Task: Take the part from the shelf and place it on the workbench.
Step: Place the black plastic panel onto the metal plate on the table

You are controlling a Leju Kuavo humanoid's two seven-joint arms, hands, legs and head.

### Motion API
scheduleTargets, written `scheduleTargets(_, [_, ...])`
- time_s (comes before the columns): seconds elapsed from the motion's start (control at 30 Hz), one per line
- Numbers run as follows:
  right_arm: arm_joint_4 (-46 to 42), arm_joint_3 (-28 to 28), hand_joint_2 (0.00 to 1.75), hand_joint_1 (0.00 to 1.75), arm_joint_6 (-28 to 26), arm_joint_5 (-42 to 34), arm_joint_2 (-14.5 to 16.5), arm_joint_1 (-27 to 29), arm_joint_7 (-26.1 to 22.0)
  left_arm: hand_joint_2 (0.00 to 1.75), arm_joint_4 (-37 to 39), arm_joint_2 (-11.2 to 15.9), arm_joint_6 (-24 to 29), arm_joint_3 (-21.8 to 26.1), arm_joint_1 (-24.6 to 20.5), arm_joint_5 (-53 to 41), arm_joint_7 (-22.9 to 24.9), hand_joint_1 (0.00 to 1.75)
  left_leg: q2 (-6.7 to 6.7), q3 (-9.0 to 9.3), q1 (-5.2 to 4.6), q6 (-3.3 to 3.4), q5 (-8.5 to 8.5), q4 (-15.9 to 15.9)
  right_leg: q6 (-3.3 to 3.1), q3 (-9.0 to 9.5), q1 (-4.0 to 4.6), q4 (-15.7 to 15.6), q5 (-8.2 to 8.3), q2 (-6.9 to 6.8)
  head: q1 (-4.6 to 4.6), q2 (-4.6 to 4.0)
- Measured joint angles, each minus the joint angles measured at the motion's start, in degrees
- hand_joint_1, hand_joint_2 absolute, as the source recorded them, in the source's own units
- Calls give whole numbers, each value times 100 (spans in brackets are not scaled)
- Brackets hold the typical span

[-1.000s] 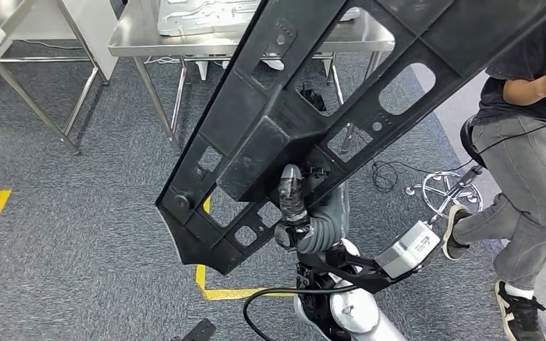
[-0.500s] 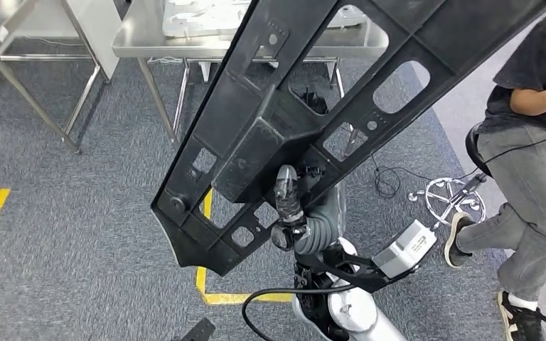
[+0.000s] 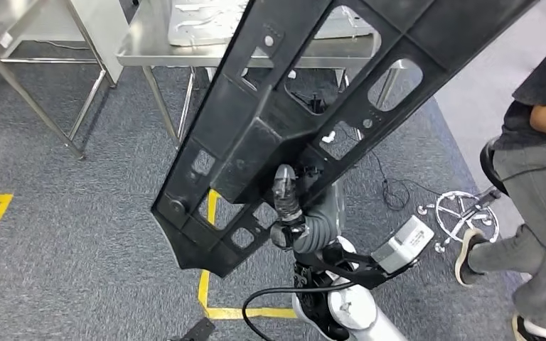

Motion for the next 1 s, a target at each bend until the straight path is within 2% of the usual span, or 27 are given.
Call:
scheduleTargets(0.03, [6,0,175,175,4,-1,12,-5,-2,175,0,-1,2,0,0,0,-5,0,8,-4,5,-30,6,96,-24,80,-10,-43,-17,1,-2,0])
scheduleTargets(0.07, [13,0,175,175,5,-1,28,-20,-7,175,0,-2,2,0,-7,1,-11,0,17,-89,9,-60,-1,280,-49,167,-24,-68,-49,-3,-16,0])
scheduleTargets(0.1, [22,0,175,175,7,-1,48,-37,-13,175,0,-2,-1,0,-16,5,-16,0,26,-263,17,-86,-46,576,-67,247,-38,-88,-87,-10,-24,-1])
scheduleTargets(0.17, [49,0,175,175,8,-1,76,-62,-23,175,0,-1,-10,0,-26,16,-23,0,38,-777,39,-140,-272,1283,-95,367,-49,-96,-194,-21,-45,-1])
scheduleTargets(0.2, [67,0,175,175,8,-1,85,-64,-26,175,0,2,-13,0,-19,24,-24,0,41,-1016,51,-165,-397,1519,-95,428,-55,-95,-251,-20,-43,-1])
scheduleTargets(0.23, [86,0,175,175,8,-1,90,-61,-27,175,0,7,-13,-1,-6,29,-24,0,45,-1176,62,-186,-460,1589,-89,500,-60,-95,-313,-15,-45,-1])
scheduleTargets(0.27, [106,0,175,175,8,-1,93,-59,-30,175,0,15,-13,-1,5,33,-24,0,50,-1237,70,-202,-395,1463,-76,585,-67,-93,-379,-9,-46,-1])
scheduleTargets(0.3, [124,0,175,175,8,-1,96,-60,-32,175,0,23,-13,-1,11,35,-24,0,60,-1215,75,-211,-191,1172,-57,683,-75,-92,-453,-6,-46,-1])
scheduleTargets(0.37, [159,1,175,175,9,-2,103,-64,-37,175,0,34,-17,-2,9,36,-23,0,100,-1089,68,-196,439,462,0,846,-78,-82,-609,-6,-47,-1])
scheduleTargets(0.4, [175,1,175,175,10,-4,109,-72,-42,175,0,35,-23,-2,4,36,-20,0,115,-1038,55,-161,655,240,36,892,-72,-78,-673,-7,-47,-1])
scheduleTargets(0.43, [193,2,175,175,12,-9,118,-80,-43,175,0,35,-28,-2,2,37,-15,0,120,-1019,44,-114,775,136,73,925,-65,-76,-712,-10,-44,-1])
scheduleTargets(0.47, [208,3,175,175,14,-14,127,-88,-45,175,0,35,-33,-2,-2,38,-9,0,116,-1012,34,-63,751,130,109,943,-57,-54,-717,-8,-43,-1])
scheduleTargets(0.53, [227,3,175,175,15,-20,141,-101,-45,175,0,35,-35,-2,-6,42,-3,0,96,-943,48,21,742,91,167,828,-61,176,-636,-12,-33,-1])
scheduleTargets(0.6, [238,3,175,175,17,-21,144,-108,-50,175,0,36,-34,-2,-14,43,-3,0,87,-835,60,87,677,48,204,451,-74,771,-591,-10,-21,-1])
scheduleTargets(0.63, [248,3,175,175,19,-26,144,-108,-52,175,0,37,-34,-2,-14,43,-4,0,85,-776,59,111,628,36,219,203,-80,1122,-668,-10,-15,-1])
scheduleTargets(0.7, [280,3,175,175,22,-44,144,-106,-52,175,0,38,-33,-2,-7,48,-4,0,78,-634,54,130,508,31,244,-238,-82,1614,-1029,-10,-14,-1])
scheduleTargets(0.73, [297,2,175,175,23,-55,144,-105,-51,175,0,38,-33,-2,-2,50,-4,0,69,-548,52,132,442,31,253,-374,-83,1666,-1180,-10,-14,-1])
scheduleTargets(0.77, [315,3,175,175,27,-63,144,-104,-51,175,0,39,-33,-2,0,52,-4,0,57,-453,49,130,374,31,254,-435,-83,1565,-1220,-10,-13,-1])
scheduleTargets(0.8, [329,3,175,175,33,-71,144,-104,-51,175,0,39,-32,-2,1,53,-5,0,45,-356,46,126,306,31,246,-422,-82,1317,-1105,-10,-12,-1])
scheduleTargets(0.87, [357,3,175,175,48,-81,144,-104,-52,175,0,38,-31,-2,0,57,-7,0,26,-189,34,98,159,36,194,-294,-67,598,-464,-7,-12,-1])
scheduleTargets(0.9, [369,2,175,175,57,-84,144,-105,-51,175,0,38,-31,-2,-4,59,-7,0,16,-127,29,70,87,37,158,-236,-49,327,-190,-7,-10,-1])
scheduleTargets(0.93, [379,3,175,175,64,-84,144,-105,-50,175,0,37,-31,-2,-8,62,-8,0,8,-74,27,37,28,34,121,-185,-28,154,-4,-6,-10,-1])
scheduleTargets(1.0, [389,3,175,175,75,-84,149,-115,-50,175,0,35,-31,-2,-19,65,-8,0,1,14,30,-37,-20,51,41,-100,-7,80,-2,1,-10,0])
